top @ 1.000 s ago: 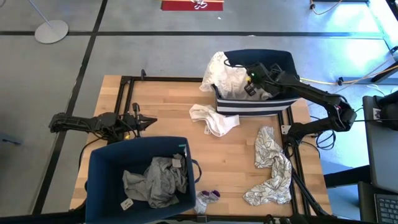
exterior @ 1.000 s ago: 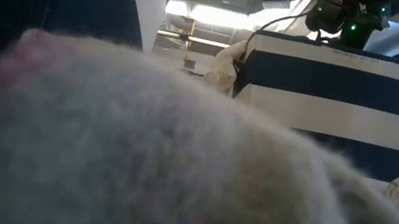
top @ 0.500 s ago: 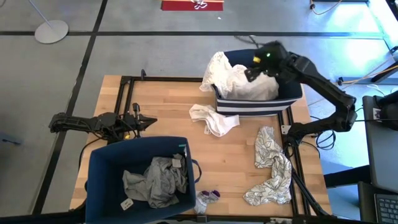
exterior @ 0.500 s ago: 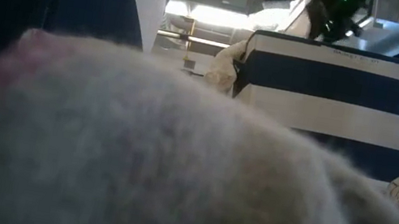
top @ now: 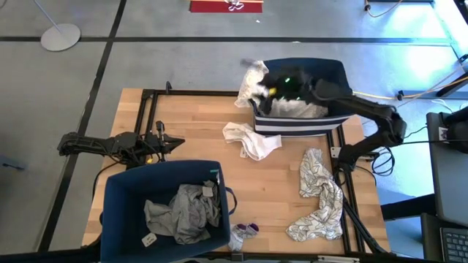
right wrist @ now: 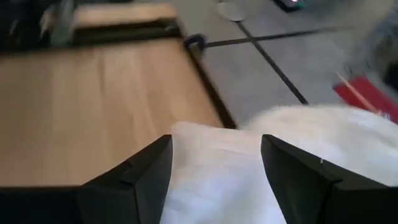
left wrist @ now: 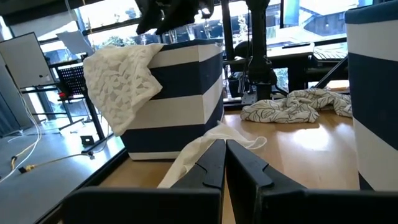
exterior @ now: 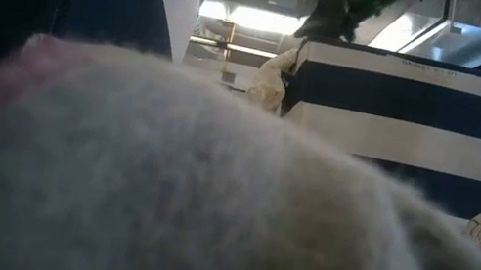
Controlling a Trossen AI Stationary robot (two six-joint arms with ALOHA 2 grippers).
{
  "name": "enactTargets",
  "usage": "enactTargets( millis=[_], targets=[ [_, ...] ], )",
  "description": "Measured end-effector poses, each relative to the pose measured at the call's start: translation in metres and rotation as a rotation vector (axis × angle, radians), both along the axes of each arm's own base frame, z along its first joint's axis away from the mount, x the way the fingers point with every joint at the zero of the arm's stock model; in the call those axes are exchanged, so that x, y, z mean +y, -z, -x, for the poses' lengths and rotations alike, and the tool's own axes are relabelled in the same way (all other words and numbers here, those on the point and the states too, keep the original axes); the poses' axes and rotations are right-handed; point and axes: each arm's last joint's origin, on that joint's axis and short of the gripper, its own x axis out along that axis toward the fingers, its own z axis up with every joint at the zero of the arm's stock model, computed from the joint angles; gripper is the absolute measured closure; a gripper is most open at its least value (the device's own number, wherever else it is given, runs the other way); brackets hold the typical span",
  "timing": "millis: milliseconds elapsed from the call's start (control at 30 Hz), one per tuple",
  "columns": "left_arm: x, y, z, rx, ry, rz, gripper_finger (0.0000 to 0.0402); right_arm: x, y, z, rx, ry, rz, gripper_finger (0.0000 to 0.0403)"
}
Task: Sort clothes
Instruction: Put the white clothes into the top right laundry bin
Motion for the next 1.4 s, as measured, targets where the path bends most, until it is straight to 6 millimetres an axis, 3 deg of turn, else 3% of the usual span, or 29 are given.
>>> enactTargets(
  millis=[167, 500, 800, 900, 1133, 1400],
  targets=[
    [0.0, 0.0, 0.0, 0.001, 0.0, -0.002, 0.0399, 0.016, 0.02, -0.028, 0.153, 0.017, 0.222, 0.0157],
    [0.0, 0.0, 0.0, 0.006, 0.0, -0.003, 0.0399, 0.035, 0.024, -0.041, 0.288, 0.153, 0.483, 0.0157],
    [0.0, 0.0, 0.0, 0.005, 0.0, -0.003, 0.0399, 0.04, -0.007, -0.047, 0.097, 0.119, 0.402, 0.0157],
    [0.0, 0.0, 0.0, 0.005, -0.001, -0.004, 0.0399, 0.038, -0.004, -0.055, 0.097, 0.102, 0.401, 0.0157],
    [0.0, 0.0, 0.0, 0.005, 0.0, -0.002, 0.0399, 0.013, 0.025, -0.062, 0.237, 0.159, 0.347, 0.0159],
    [0.0, 0.0, 0.0, 0.0, 0.001, 0.012, 0.0399, 0.01, 0.031, -0.054, 0.297, 0.173, 0.266, 0.0208]
  ],
)
